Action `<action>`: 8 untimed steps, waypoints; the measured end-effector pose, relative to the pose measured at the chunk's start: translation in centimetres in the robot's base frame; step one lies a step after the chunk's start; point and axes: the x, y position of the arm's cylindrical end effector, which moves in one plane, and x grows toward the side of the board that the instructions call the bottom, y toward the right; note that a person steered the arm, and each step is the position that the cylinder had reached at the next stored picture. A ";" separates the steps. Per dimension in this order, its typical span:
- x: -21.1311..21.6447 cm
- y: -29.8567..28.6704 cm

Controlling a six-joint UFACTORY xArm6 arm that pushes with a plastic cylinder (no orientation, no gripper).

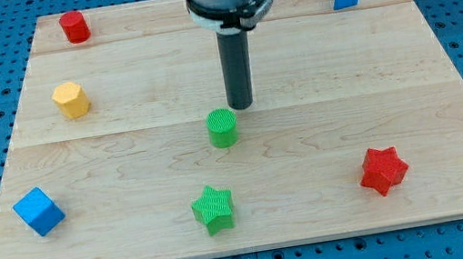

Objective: Push the green circle into the top side of the green star

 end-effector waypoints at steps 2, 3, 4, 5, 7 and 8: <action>3.8 -2.8; 6.5 -3.0; 7.3 -5.1; 6.9 -8.1; 8.1 -11.1; 8.3 -10.0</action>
